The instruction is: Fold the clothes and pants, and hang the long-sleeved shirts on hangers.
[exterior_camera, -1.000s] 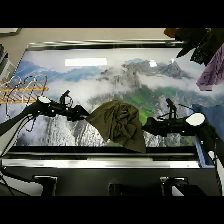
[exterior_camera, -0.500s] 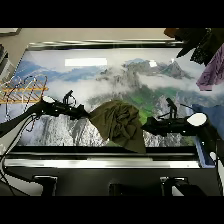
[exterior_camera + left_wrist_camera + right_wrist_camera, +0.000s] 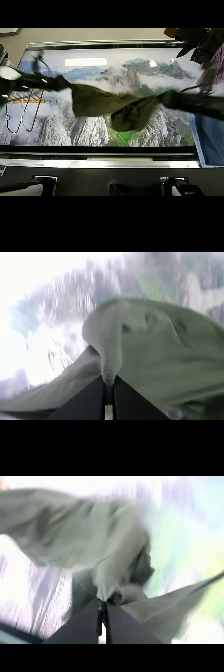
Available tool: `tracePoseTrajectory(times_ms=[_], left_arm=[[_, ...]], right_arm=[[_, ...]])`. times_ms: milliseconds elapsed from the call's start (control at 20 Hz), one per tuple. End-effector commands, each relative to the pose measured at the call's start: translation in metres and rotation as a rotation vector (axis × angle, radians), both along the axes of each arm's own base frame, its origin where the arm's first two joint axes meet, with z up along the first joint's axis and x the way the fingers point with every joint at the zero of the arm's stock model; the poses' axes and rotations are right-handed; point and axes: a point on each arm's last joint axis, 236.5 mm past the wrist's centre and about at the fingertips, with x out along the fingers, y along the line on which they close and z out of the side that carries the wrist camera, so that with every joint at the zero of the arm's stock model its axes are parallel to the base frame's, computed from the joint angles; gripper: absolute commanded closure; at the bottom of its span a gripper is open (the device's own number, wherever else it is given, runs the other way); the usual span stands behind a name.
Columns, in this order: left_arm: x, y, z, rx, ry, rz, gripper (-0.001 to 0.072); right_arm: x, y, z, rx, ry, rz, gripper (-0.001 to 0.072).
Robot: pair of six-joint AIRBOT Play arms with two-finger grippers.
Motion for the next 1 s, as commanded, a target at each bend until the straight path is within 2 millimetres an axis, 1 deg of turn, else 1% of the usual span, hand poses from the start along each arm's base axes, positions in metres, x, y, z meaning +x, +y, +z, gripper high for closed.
tracePoseTrajectory(times_ms=[0, 50, 100, 150, 200, 250, 300, 350, 400, 450, 500, 550, 600, 650, 700, 750, 800, 850, 900, 950], left_arm=[[-0.021, 0.057, 0.137, 0.112, -0.280, 0.214, 0.0693], [-0.037, 0.072, 0.174, 0.144, -0.361, 0.276, 0.0693], [-0.054, 0.085, 0.205, 0.164, -0.428, 0.336, 0.0693], [-0.075, 0.098, 0.235, 0.176, -0.495, 0.403, 0.0693], [-0.094, 0.108, 0.257, 0.173, -0.546, 0.464, 0.0693], [-0.115, 0.115, 0.277, 0.155, -0.590, 0.525, 0.0693], [-0.135, 0.121, 0.293, 0.136, -0.624, 0.575, 0.0693], [-0.151, 0.123, 0.304, 0.121, -0.650, 0.602, 0.0693], [-0.163, 0.124, 0.312, 0.110, -0.669, 0.621, 0.0693], [-0.173, 0.123, 0.318, 0.094, -0.684, 0.629, 0.0692], [-0.178, 0.123, 0.319, 0.082, -0.683, 0.634, 0.0693], [-0.179, 0.122, 0.315, 0.075, -0.661, 0.636, 0.0693], [-0.178, 0.122, 0.307, 0.077, -0.625, 0.634, 0.0692], [-0.172, 0.121, 0.296, 0.086, -0.579, 0.628, 0.0693], [-0.164, 0.120, 0.282, 0.093, -0.530, 0.616, 0.0693], [-0.154, 0.117, 0.267, 0.096, -0.478, 0.600, 0.0693], [-0.141, 0.113, 0.247, 0.097, -0.410, 0.579, 0.0693], [-0.127, 0.111, 0.224, 0.101, -0.335, 0.560, 0.0692], [-0.113, 0.110, 0.196, 0.112, -0.252, 0.544, 0.0692], [-0.097, 0.110, 0.162, 0.129, -0.155, 0.533, 0.0692]], right_arm=[[-0.024, -0.038, 0.116, -0.131, -0.304, -0.139, 0.0686], [-0.037, -0.049, 0.145, -0.152, -0.378, -0.186, 0.0686], [-0.054, -0.058, 0.175, -0.167, -0.457, -0.229, 0.0686], [-0.071, -0.064, 0.200, -0.171, -0.528, -0.261, 0.0685], [-0.089, -0.068, 0.225, -0.155, -0.596, -0.287, 0.0685], [-0.106, -0.068, 0.244, -0.128, -0.650, -0.302, 0.0685], [-0.122, -0.067, 0.261, -0.088, -0.696, -0.315, 0.0685], [-0.134, -0.065, 0.273, -0.059, -0.729, -0.319, 0.0685], [-0.143, -0.064, 0.283, -0.040, -0.754, -0.322, 0.0685], [-0.148, -0.064, 0.291, -0.022, -0.774, -0.327, 0.0685], [-0.149, -0.065, 0.299, -0.002, -0.802, -0.335, 0.0685], [-0.148, -0.067, 0.307, 0.013, -0.832, -0.345, 0.0685], [-0.143, -0.069, 0.313, 0.030, -0.851, -0.357, 0.0685], [-0.131, -0.072, 0.314, 0.040, -0.846, -0.372, 0.0685], [-0.115, -0.074, 0.309, 0.040, -0.815, -0.384, 0.0685], [-0.089, -0.076, 0.295, 0.043, -0.748, -0.394, 0.0685], [-0.062, -0.075, 0.275, 0.042, -0.663, -0.395, 0.0685], [-0.027, -0.074, 0.246, 0.036, -0.550, -0.393, 0.0685], [0.005, -0.073, 0.213, 0.032, -0.431, -0.393, 0.0685], [0.040, -0.072, 0.172, 0.010, -0.302, -0.383, 0.0685]])
